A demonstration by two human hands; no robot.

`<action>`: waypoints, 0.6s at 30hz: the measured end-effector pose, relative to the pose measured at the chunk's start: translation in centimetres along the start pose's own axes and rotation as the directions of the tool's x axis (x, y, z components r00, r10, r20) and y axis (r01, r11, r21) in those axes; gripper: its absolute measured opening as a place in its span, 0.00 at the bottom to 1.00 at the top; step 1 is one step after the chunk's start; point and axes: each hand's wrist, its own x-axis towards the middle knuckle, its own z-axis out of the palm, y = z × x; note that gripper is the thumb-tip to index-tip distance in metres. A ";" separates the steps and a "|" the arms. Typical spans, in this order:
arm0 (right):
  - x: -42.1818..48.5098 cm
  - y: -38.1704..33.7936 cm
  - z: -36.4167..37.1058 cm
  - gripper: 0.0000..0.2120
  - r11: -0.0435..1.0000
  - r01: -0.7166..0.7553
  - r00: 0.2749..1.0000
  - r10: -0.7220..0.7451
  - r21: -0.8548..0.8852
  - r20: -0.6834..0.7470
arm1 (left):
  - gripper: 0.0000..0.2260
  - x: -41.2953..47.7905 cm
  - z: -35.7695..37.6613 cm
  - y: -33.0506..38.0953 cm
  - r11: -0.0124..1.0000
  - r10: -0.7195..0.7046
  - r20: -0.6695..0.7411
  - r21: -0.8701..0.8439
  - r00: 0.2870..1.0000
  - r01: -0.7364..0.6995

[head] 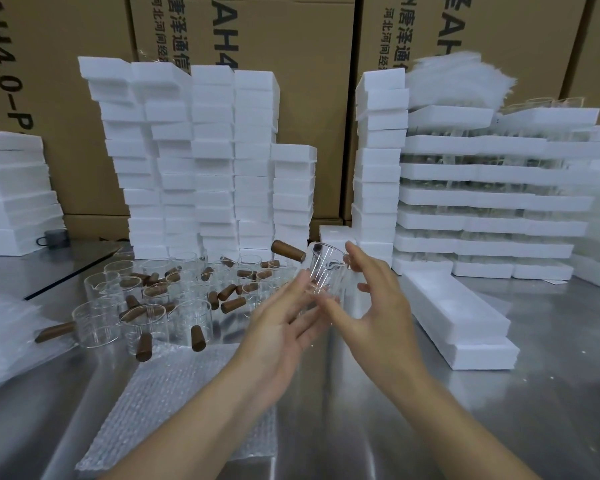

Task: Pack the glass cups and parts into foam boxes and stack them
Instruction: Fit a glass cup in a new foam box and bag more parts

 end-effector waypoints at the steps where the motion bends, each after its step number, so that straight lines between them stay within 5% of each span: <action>1: 0.0 0.0 -0.1 0.32 1.000 -0.019 1.000 0.019 0.018 0.006 | 0.27 0.0 0.0 0.0 0.998 -0.043 -0.005 -0.048 0.999 0.043; 10: -0.1 0.2 -0.1 0.32 1.000 -0.015 0.999 0.014 0.009 0.040 | 0.19 0.2 -0.1 -0.3 0.982 -0.141 -0.025 -0.129 0.990 0.137; 18: -0.1 0.2 0.1 0.30 0.999 0.017 0.999 -0.015 -0.041 0.042 | 0.33 0.4 -0.5 -0.3 0.973 -0.216 -0.010 -0.090 0.976 0.214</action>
